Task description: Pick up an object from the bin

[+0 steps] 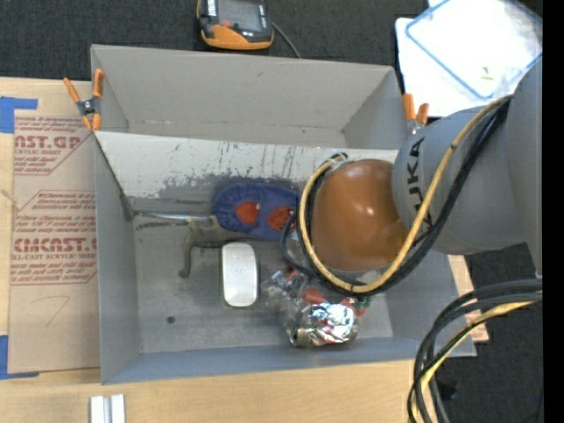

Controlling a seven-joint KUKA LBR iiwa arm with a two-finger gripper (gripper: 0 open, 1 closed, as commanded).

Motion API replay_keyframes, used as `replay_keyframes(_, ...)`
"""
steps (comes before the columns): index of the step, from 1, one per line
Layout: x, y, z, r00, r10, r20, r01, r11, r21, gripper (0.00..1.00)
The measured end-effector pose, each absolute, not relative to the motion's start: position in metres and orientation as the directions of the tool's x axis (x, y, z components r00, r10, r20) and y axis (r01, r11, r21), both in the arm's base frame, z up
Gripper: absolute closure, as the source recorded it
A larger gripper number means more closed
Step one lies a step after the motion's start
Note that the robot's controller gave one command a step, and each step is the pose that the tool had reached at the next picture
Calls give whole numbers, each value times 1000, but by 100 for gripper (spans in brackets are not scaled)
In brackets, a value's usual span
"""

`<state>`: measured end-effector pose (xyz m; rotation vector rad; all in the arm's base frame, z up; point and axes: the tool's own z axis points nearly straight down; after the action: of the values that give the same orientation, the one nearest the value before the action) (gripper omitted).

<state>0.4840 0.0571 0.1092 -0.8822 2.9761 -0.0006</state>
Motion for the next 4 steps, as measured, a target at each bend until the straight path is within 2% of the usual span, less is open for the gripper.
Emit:
replay_keyframes(1, 489, 48, 81, -676, -736, -26, -737, 676, -10, 100)
replay_keyframes(2, 487, 61, 167, -813, -581, -43, -580, 814, -16, 100)
replay_keyframes(3, 487, 41, 129, -706, -707, -33, -707, 707, -12, 100)
replay_keyframes(4, 508, 16, 147, -929, -369, -42, -369, 929, 1, 100)
